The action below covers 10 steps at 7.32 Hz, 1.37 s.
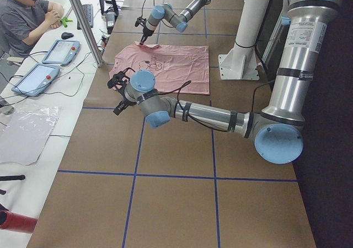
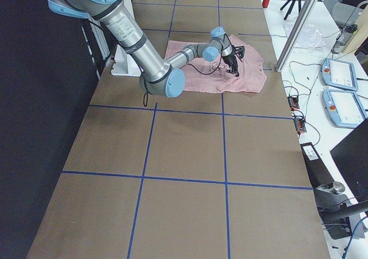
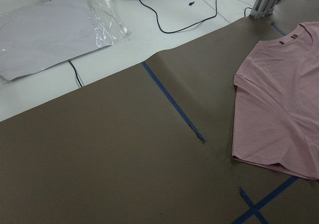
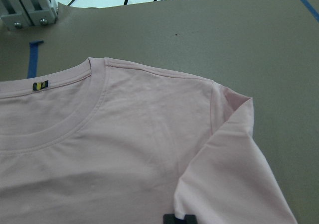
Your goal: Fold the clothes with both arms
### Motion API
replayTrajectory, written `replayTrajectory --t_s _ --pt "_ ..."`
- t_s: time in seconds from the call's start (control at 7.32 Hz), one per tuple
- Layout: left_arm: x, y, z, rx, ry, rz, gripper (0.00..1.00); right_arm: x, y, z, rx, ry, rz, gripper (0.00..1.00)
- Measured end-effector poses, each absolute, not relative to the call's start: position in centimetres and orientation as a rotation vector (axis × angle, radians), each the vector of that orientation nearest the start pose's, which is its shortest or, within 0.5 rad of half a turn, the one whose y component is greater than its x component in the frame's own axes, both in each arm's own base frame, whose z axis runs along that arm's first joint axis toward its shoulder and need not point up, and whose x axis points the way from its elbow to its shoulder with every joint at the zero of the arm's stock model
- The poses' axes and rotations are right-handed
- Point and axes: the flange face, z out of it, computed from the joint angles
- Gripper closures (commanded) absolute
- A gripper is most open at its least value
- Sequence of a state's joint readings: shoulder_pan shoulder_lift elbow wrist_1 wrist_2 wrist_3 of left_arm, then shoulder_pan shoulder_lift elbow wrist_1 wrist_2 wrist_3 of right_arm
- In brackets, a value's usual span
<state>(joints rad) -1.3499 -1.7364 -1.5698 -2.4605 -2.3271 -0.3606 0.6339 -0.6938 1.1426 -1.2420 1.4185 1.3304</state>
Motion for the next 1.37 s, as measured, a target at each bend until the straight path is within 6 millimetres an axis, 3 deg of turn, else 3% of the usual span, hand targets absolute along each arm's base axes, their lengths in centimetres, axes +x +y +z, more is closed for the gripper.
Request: replayTrajectory --t_s 0.27,0.41,0.68,0.82,1.09,1.37 --pt "6.1 -57.0 46.6 0.760 0.939 0.274 0.00 -58.3 -60.1 25.9 0.494 -0.633 0.404 0.00" --pt "6.3 -57.0 46.6 0.757 0.941 0.273 0.00 -57.3 -60.9 25.2 0.479 -0.644 0.360 0.00" --pt "8.5 -57.3 46.5 0.728 0.946 0.235 0.00 -51.9 -64.0 24.7 0.409 -0.702 0.256 0.00" --pt "11.2 -57.8 46.0 0.703 0.944 0.178 0.04 -47.4 -65.2 26.0 0.391 -0.729 0.198 0.00" --pt "18.5 -59.6 44.1 0.654 0.954 0.048 0.27 -35.2 -66.8 30.6 0.384 -0.768 0.069 0.00" --pt "25.6 -61.6 43.0 0.615 0.946 -0.086 0.29 -22.7 -66.8 37.8 0.377 -0.787 -0.067 0.00"
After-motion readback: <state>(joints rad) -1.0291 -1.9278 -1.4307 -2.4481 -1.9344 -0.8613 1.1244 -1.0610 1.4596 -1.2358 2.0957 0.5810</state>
